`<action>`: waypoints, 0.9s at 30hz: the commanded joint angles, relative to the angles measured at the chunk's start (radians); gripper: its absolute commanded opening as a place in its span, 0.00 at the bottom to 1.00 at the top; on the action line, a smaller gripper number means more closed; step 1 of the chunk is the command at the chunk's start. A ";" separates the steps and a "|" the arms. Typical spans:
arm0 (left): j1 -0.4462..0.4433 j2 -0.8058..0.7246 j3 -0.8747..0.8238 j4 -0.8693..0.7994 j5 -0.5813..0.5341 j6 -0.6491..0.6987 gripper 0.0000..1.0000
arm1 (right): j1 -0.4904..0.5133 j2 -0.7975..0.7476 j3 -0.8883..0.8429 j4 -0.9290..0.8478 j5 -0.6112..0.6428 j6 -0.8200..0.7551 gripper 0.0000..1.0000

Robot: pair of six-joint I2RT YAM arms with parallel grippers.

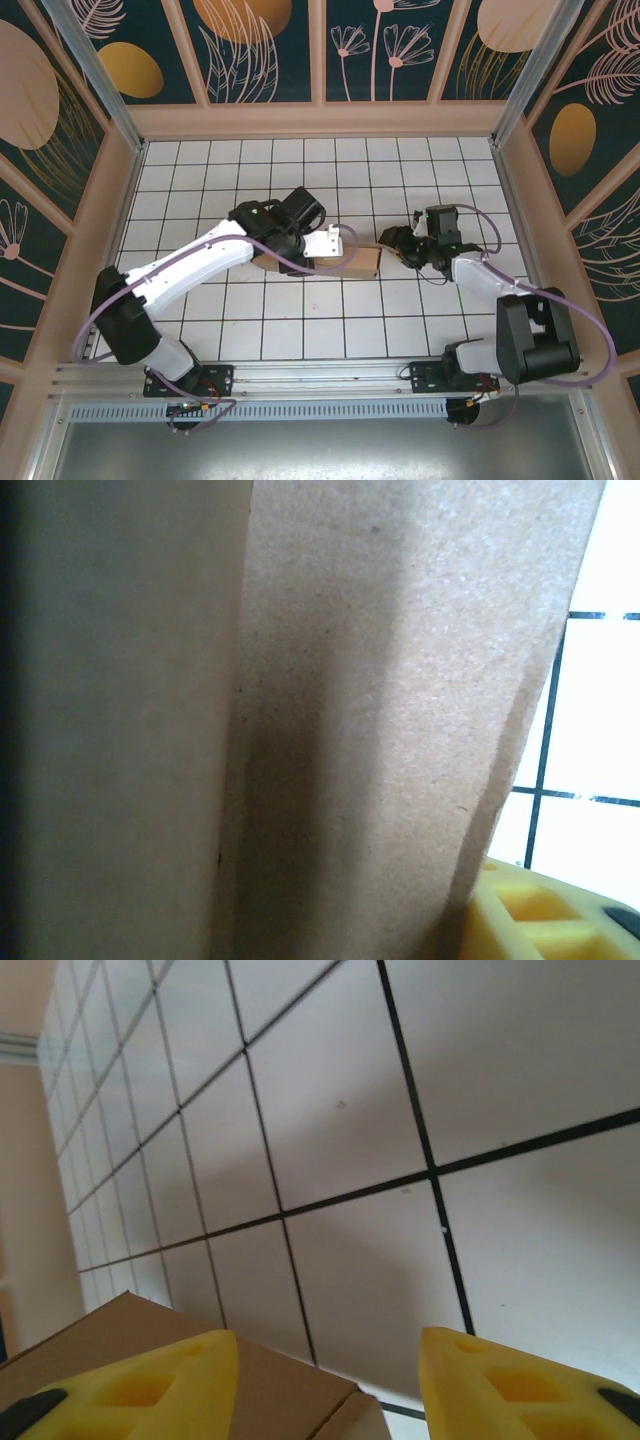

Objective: Fold the paper box

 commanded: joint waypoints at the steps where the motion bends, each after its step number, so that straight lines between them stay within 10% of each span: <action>1: -0.008 0.051 0.063 -0.040 0.052 -0.045 0.55 | 0.017 0.050 0.030 0.026 -0.032 -0.027 0.51; 16: 0.016 0.112 0.053 0.131 0.010 -0.076 0.74 | 0.012 -0.015 0.132 -0.093 0.282 -0.141 0.99; 21: 0.016 0.055 -0.041 0.219 -0.013 -0.053 0.75 | -0.011 -0.196 0.125 -0.038 0.349 -0.151 0.99; 27: 0.027 0.038 -0.102 0.319 0.006 -0.055 0.75 | -0.003 -0.284 0.247 -0.111 0.323 -0.210 0.30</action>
